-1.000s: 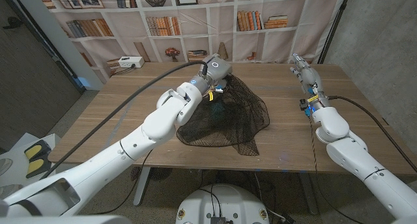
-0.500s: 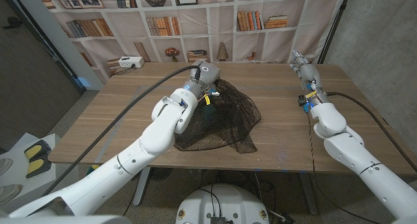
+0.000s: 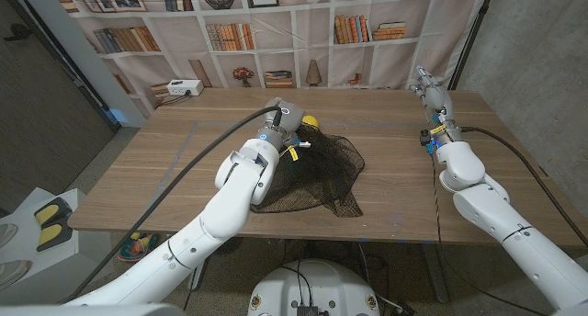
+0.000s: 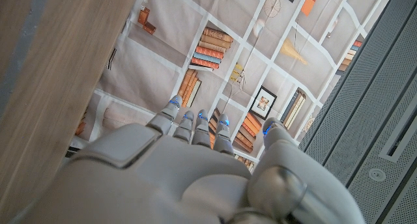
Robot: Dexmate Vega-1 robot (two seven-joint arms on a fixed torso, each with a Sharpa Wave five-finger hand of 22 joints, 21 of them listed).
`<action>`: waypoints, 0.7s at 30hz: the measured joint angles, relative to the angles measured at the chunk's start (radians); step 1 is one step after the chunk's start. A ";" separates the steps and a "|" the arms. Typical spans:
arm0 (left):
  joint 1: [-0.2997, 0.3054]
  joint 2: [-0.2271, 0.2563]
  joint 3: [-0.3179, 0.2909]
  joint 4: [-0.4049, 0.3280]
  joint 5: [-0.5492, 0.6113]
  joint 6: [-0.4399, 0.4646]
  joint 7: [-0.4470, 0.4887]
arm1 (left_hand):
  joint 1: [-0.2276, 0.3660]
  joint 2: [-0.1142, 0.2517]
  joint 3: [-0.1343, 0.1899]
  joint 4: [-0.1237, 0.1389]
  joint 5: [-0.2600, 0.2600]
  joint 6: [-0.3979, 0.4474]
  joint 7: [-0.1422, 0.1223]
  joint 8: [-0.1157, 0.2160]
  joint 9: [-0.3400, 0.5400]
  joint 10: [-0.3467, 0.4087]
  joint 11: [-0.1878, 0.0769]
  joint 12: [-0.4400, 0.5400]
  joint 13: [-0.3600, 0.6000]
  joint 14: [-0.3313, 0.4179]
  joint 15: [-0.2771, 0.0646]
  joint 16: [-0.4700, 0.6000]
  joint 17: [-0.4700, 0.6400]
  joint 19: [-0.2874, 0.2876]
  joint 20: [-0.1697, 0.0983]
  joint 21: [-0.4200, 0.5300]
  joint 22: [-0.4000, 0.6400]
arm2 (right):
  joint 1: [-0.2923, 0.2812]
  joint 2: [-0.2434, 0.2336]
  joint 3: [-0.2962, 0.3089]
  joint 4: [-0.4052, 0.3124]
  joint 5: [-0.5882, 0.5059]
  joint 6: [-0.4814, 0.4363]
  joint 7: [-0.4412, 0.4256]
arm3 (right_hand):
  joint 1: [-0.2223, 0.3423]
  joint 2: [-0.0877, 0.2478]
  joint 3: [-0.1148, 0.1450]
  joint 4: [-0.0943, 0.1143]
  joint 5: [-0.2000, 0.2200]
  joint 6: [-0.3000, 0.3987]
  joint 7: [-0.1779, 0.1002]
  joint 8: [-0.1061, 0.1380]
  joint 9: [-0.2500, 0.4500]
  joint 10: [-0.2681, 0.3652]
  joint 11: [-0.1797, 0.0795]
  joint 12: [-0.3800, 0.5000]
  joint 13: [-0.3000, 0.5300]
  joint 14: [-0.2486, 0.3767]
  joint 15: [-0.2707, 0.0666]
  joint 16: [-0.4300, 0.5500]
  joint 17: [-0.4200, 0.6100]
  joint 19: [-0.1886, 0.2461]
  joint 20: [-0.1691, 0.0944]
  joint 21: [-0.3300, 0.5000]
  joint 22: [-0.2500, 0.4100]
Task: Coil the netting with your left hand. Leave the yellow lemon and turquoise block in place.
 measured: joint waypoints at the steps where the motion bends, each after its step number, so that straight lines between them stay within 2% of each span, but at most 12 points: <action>1: 0.004 -0.010 0.000 0.002 0.001 0.003 -0.029 | 0.000 0.000 -0.002 0.002 0.000 0.000 0.000 -0.003 0.000 0.000 0.000 0.000 0.000 0.004 -0.004 0.000 -0.001 0.004 0.004 0.005 0.000 | 0.000 0.000 0.000 0.000 -0.001 -0.001 -0.003 | -0.004 0.004 0.002 0.002 0.000 0.000 0.000 0.000 0.000 0.000 0.000 0.000 0.000 0.002 0.002 0.000 0.000 0.003 -0.003 0.000 0.000; 2: 0.013 -0.032 0.000 0.010 0.042 0.007 -0.063 | 0.000 0.000 -0.002 0.002 0.000 -0.003 0.003 -0.003 0.000 0.000 0.000 0.000 -0.001 0.005 -0.005 0.000 -0.004 0.010 0.002 0.008 0.000 | 0.001 0.002 0.001 -0.002 -0.003 -0.003 -0.007 | -0.001 0.007 0.001 0.001 0.000 0.000 0.000 0.000 0.000 0.000 0.000 0.000 0.000 0.004 -0.001 0.000 0.000 0.003 -0.003 0.000 0.000; 4: 0.020 -0.054 0.000 0.020 0.042 0.007 -0.063 | 0.000 0.000 -0.002 0.002 0.000 -0.012 0.012 -0.008 0.000 0.000 0.000 0.000 0.000 0.009 -0.002 -0.005 -0.007 0.013 0.002 0.010 0.000 | 0.001 0.002 0.001 -0.002 -0.005 -0.005 -0.012 | -0.001 0.007 0.002 0.001 0.000 0.000 0.000 0.000 0.000 0.000 0.000 0.000 0.000 0.005 -0.002 0.000 0.000 0.007 0.001 0.000 0.000; 5: 0.025 -0.073 0.000 0.030 0.140 0.017 -0.145 | 0.000 0.000 -0.002 0.002 0.000 -0.016 0.016 -0.012 0.000 0.000 0.000 0.000 0.000 0.009 -0.002 -0.008 -0.009 0.017 0.006 0.015 0.000 | 0.005 0.005 0.003 -0.005 -0.006 -0.006 -0.014 | 0.000 0.008 0.004 -0.002 0.000 0.000 0.000 0.000 0.000 0.000 0.000 0.000 0.000 0.005 -0.002 0.000 0.000 0.008 0.003 0.000 0.000; 9: 0.041 -0.140 -0.009 0.075 0.234 0.032 -0.217 | 0.004 0.004 -0.002 0.003 0.000 -0.029 0.028 -0.025 -0.002 -0.006 -0.006 -0.004 0.008 0.014 -0.007 -0.029 -0.026 0.036 0.015 0.029 0.000 | 0.012 0.006 0.003 -0.008 -0.010 -0.011 -0.019 | 0.003 0.010 0.006 -0.003 0.000 0.000 0.000 0.000 0.000 0.000 0.000 0.000 0.000 0.005 -0.002 0.000 0.000 0.008 0.003 0.000 0.000; 11: 0.045 -0.159 -0.012 0.090 0.272 0.043 -0.242 | 0.006 0.017 0.001 0.014 0.000 -0.045 0.033 -0.034 -0.002 -0.009 -0.009 -0.013 0.007 0.016 -0.005 -0.048 -0.042 0.040 0.018 0.036 0.000 | 0.015 0.007 0.003 -0.009 -0.013 -0.015 -0.022 | 0.003 0.010 0.006 -0.003 0.000 0.000 0.000 0.000 0.000 0.000 0.000 0.000 0.000 0.007 0.000 0.000 0.000 0.008 0.003 0.000 0.000; 13: 0.054 -0.203 -0.021 0.123 0.310 0.056 -0.266 | -0.003 0.027 0.003 0.025 -0.005 -0.056 0.039 -0.039 -0.002 -0.010 -0.009 -0.019 0.001 0.016 -0.005 -0.066 -0.058 0.044 0.023 0.040 0.000 | 0.017 0.007 0.003 -0.011 -0.015 -0.017 -0.024 | 0.003 0.010 0.006 -0.003 0.000 0.000 0.000 0.000 0.000 0.000 0.000 0.000 0.000 0.009 0.002 0.000 0.000 0.008 0.003 0.000 0.000; 15: 0.063 -0.246 -0.033 0.156 0.380 0.085 -0.308 | -0.036 0.048 -0.009 0.061 -0.006 -0.085 0.037 -0.059 -0.001 -0.021 -0.017 -0.047 -0.023 0.013 -0.008 -0.099 -0.092 0.048 0.026 0.048 0.000 | 0.022 0.007 0.003 -0.014 -0.016 -0.019 -0.026 | 0.003 0.010 0.008 -0.001 0.000 0.000 0.000 0.000 0.000 0.000 0.000 0.000 0.000 0.012 0.005 0.000 0.000 0.008 0.003 0.000 0.000; 16: 0.063 -0.252 -0.035 0.160 0.380 0.085 -0.308 | -0.076 0.050 -0.017 0.086 -0.006 -0.100 0.035 -0.070 -0.001 -0.030 -0.014 -0.066 -0.038 0.005 -0.006 -0.117 -0.112 0.049 0.028 0.051 -0.001 | 0.022 0.007 0.003 -0.014 -0.018 -0.021 -0.027 | 0.002 0.010 0.008 -0.001 0.000 0.000 0.000 0.000 0.000 0.000 0.000 0.000 0.000 0.012 0.005 0.000 0.000 0.008 0.003 0.000 0.000; 17: 0.069 -0.284 -0.047 0.180 0.417 0.101 -0.335 | -0.133 0.048 -0.030 0.115 -0.004 -0.118 0.036 -0.083 -0.001 -0.047 -0.007 -0.090 -0.056 0.001 -0.002 -0.133 -0.133 0.051 0.029 0.051 -0.002 | 0.024 0.007 0.003 -0.016 -0.020 -0.022 -0.030 | 0.003 0.010 0.008 -0.001 0.000 0.000 0.000 0.000 0.000 0.000 0.000 0.000 0.000 0.012 0.005 0.000 0.000 0.008 0.003 0.000 0.000; 19: 0.073 -0.312 -0.059 0.195 0.451 0.119 -0.349 | -0.298 0.032 -0.086 0.201 -0.002 -0.177 0.047 -0.124 -0.008 -0.091 0.038 -0.156 -0.098 -0.005 -0.002 -0.156 -0.177 0.055 0.042 0.050 -0.006 | 0.026 0.007 0.003 -0.019 -0.022 -0.024 -0.032 | 0.003 0.010 0.008 -0.001 0.000 0.000 0.000 0.000 0.000 0.000 0.000 0.000 0.000 0.020 0.005 0.000 0.000 0.008 0.003 0.000 0.000; 21: 0.078 -0.349 -0.078 0.213 0.467 0.131 -0.394 | -0.443 -0.013 -0.148 0.271 0.008 -0.254 0.061 -0.174 -0.015 -0.133 0.088 -0.218 -0.135 -0.021 0.003 -0.172 -0.210 0.059 0.064 0.036 -0.009 | 0.027 0.007 0.004 -0.020 -0.024 -0.025 -0.034 | 0.003 0.010 0.008 -0.001 0.000 0.000 0.000 0.000 0.000 0.000 0.000 0.000 0.000 0.021 0.007 0.000 0.000 0.008 0.003 0.000 0.000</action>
